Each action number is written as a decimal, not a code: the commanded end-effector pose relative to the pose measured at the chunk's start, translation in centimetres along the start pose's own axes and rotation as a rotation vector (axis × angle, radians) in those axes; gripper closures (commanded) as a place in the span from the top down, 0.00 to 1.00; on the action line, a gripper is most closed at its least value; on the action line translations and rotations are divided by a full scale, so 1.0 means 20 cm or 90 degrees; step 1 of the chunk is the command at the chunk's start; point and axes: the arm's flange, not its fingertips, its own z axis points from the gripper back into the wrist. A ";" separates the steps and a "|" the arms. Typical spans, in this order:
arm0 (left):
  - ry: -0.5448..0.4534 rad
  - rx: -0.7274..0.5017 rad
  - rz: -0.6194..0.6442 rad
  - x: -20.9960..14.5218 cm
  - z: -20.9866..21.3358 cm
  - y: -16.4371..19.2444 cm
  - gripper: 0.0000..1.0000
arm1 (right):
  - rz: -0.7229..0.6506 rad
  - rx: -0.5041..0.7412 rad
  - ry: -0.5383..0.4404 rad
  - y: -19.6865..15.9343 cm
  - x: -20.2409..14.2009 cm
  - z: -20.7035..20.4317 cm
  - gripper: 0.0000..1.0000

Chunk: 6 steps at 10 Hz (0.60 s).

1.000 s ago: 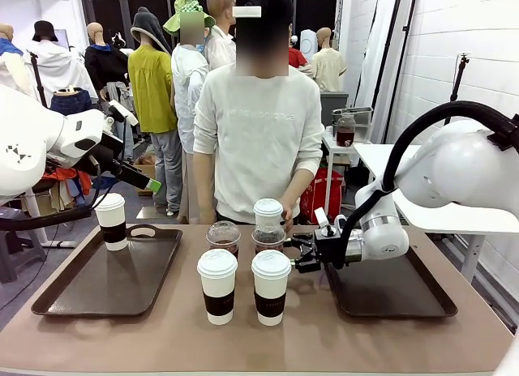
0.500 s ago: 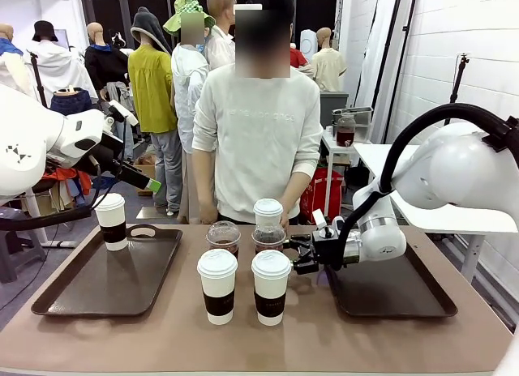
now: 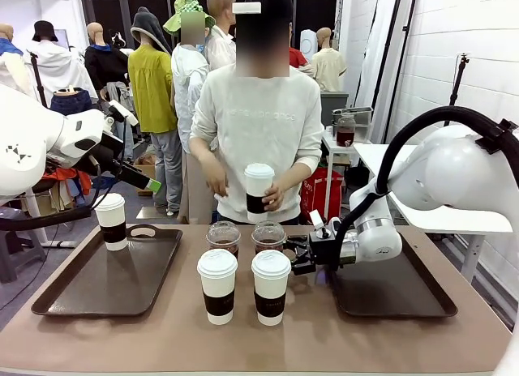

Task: Distribute the coffee onto the tray.
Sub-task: Pick up one iced Americano and place it on the right Handle tray.

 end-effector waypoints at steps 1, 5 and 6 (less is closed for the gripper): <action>0.003 -0.004 0.001 0.00 0.00 0.00 1.00 | -0.019 0.006 -0.013 -0.04 0.00 -0.06 1.00; 0.003 -0.004 0.001 0.00 0.00 0.00 1.00 | -0.035 0.012 -0.013 -0.07 0.01 -0.11 1.00; 0.003 -0.004 0.001 0.00 0.00 0.00 1.00 | -0.041 0.014 -0.013 -0.07 0.01 -0.12 1.00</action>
